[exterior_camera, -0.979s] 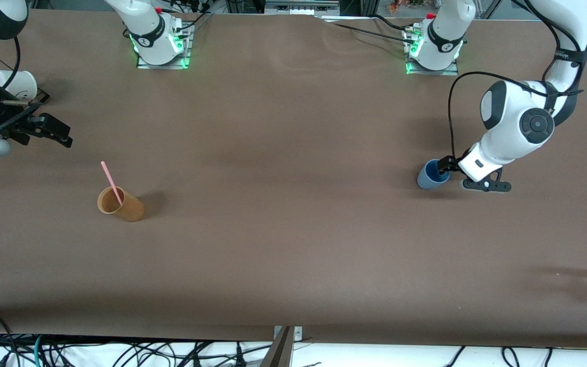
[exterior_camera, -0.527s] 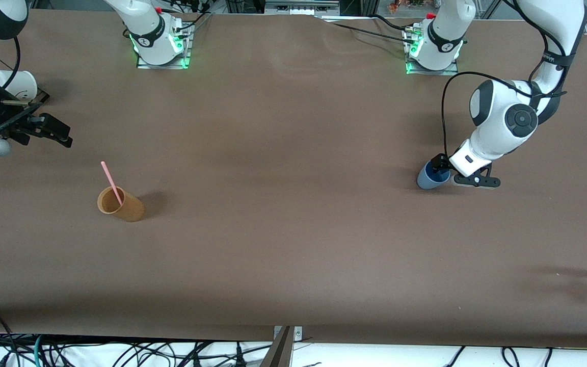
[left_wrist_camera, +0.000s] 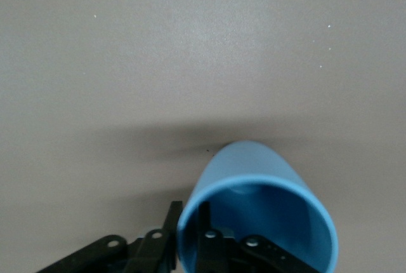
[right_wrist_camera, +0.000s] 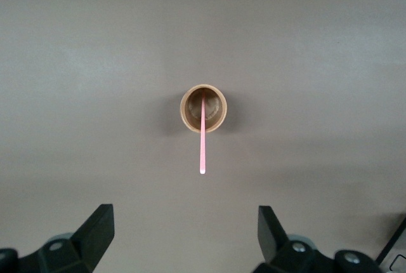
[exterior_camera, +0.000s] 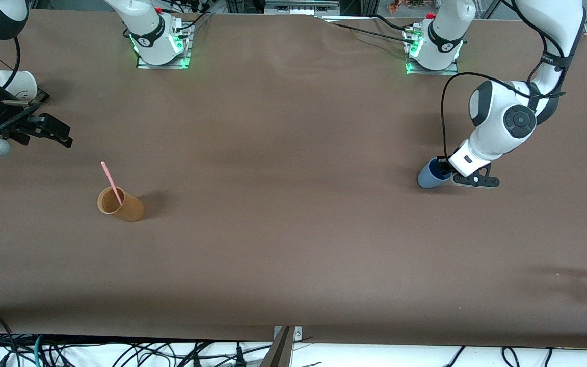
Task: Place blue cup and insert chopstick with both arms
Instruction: 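Carry the blue cup with the left gripper toward the table middle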
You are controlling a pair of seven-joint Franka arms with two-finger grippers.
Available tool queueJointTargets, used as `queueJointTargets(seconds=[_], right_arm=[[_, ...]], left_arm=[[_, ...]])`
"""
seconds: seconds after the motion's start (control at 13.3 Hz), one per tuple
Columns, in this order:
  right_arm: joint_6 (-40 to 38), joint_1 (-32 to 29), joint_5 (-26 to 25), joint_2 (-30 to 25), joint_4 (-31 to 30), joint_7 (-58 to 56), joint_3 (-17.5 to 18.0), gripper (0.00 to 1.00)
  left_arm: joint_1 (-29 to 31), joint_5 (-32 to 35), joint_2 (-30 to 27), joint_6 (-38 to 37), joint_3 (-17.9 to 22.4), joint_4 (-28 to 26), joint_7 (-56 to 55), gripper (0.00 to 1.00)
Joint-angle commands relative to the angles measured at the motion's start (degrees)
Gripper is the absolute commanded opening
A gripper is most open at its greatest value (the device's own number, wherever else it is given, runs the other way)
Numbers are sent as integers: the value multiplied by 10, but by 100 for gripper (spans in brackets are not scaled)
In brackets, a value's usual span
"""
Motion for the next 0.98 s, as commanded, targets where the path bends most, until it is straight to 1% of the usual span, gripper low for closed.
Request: queueJointTargets(seconds=[0.0, 0.08, 0.23, 0.45, 0.6, 0.75, 0.9], right_arm=[[-13, -3, 4, 1, 12, -3, 1, 100], [-13, -3, 4, 1, 12, -3, 1, 100], [-13, -2, 4, 1, 12, -3, 1, 100], [-13, -3, 4, 1, 12, -3, 1, 100], [-13, -3, 4, 2, 12, -3, 1, 100], [-13, -3, 5, 1, 12, -3, 1, 100], [-13, -3, 5, 2, 12, -3, 1, 100]], left_arm=[[-8, 3, -8, -61, 8, 43, -18, 0], [-10, 3, -8, -100, 7, 74, -18, 0], [-32, 2, -6, -177, 8, 148, -33, 0], [-106, 2, 16, -225, 7, 236, -123, 0], [-168, 2, 52, -258, 7, 304, -199, 0], [-233, 2, 102, -301, 7, 394, -285, 0], [-289, 1, 162, -330, 7, 485, -334, 0]])
